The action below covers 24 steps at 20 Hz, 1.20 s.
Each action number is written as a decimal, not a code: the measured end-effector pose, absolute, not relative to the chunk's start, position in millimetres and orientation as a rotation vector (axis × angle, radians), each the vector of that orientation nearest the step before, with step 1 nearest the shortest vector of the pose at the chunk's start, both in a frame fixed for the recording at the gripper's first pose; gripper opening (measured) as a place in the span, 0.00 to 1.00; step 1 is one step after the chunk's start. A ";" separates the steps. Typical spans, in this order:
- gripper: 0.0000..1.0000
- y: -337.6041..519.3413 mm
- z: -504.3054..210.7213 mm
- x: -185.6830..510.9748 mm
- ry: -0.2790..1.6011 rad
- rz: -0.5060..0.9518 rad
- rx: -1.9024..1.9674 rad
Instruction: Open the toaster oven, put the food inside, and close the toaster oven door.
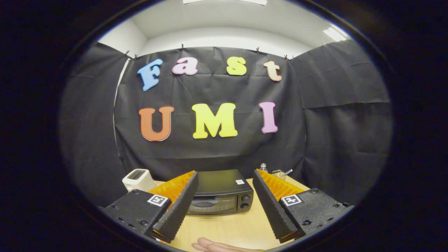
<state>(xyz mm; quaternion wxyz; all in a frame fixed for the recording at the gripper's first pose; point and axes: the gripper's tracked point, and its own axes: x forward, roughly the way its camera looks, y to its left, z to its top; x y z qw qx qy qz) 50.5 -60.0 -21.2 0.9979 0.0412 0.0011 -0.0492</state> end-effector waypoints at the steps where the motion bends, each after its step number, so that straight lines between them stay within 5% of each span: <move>1: 1.00 -57.1 -22.4 57.0 -0.001 -0.084 0.083; 12: 1.00 -4.9 -113.0 168.4 0.177 0.093 0.060; 24: 1.00 5.0 -226.6 238.2 0.380 0.089 0.103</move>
